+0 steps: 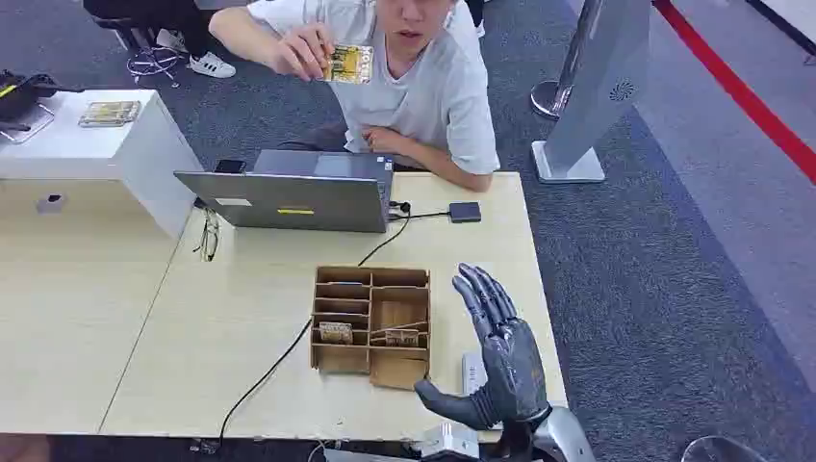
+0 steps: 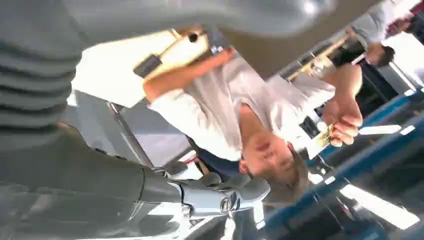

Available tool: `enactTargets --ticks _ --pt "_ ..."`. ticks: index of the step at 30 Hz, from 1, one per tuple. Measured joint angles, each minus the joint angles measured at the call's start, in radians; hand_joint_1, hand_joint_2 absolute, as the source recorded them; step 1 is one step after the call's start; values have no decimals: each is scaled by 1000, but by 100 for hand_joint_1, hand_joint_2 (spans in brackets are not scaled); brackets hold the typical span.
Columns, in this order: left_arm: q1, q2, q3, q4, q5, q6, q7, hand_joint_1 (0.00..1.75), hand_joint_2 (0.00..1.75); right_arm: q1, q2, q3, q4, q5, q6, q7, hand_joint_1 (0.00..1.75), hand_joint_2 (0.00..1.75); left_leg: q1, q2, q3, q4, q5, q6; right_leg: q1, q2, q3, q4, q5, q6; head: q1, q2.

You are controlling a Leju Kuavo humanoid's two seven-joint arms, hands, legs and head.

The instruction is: Pass the card to the sensor for recognition and then transmit it.

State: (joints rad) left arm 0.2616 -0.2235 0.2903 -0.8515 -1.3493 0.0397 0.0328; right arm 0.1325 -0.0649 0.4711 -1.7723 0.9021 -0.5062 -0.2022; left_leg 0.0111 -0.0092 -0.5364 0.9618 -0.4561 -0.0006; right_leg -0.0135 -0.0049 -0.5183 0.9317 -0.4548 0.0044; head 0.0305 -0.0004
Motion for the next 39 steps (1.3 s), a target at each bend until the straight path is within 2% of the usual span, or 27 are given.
enactTargets --ticks 5,13,16,20,24,27,29,35,37,39 --pt "-16 2 0 17 12 -13 -1 0 0 -37 10 0 -7 20 15 5 0 175 0 0 0 0 0 0 0 0 0 0 0 0 0 0" --pt "-32 27 34 63 177 -176 -26 0 0 -153 13 18 13 102 31 63 0 175 0 0 0 0 0 0 0 1 0 0 0 0 0 0" --pt "-31 38 55 76 216 -216 -33 0 0 -193 13 34 25 114 31 77 0 175 0 0 0 0 0 -1 0 0 0 0 0 0 0 0" --pt "-25 56 90 87 308 -327 -37 0 0 -249 13 64 50 130 28 105 0 175 0 0 0 0 0 -1 0 1 0 1 0 0 0 0" --pt "-6 76 128 87 403 -458 -19 0 0 -303 13 96 80 144 24 129 0 175 0 0 0 0 0 -1 0 0 0 1 0 0 0 0" --pt "5 84 144 87 419 -474 -11 0 0 -326 13 111 96 144 22 130 0 175 0 0 0 0 0 -1 0 0 0 1 0 0 0 0" --pt "8 87 154 86 456 -510 5 0 0 -338 13 117 105 144 22 138 0 175 0 0 0 0 0 -1 0 0 0 1 0 0 0 0" --pt "39 111 205 68 644 -712 95 0 0 -406 18 151 146 144 24 156 0 175 0 0 0 0 1 -1 0 1 0 1 0 0 0 0" --pt "52 124 220 58 675 -737 107 0 0 -432 20 160 164 156 29 170 0 175 0 0 0 0 1 -1 0 0 0 1 0 0 0 0" --pt "58 139 224 58 667 -714 89 0 0 -457 21 165 178 186 39 203 0 175 0 0 0 0 2 -2 0 0 0 1 0 0 0 0"
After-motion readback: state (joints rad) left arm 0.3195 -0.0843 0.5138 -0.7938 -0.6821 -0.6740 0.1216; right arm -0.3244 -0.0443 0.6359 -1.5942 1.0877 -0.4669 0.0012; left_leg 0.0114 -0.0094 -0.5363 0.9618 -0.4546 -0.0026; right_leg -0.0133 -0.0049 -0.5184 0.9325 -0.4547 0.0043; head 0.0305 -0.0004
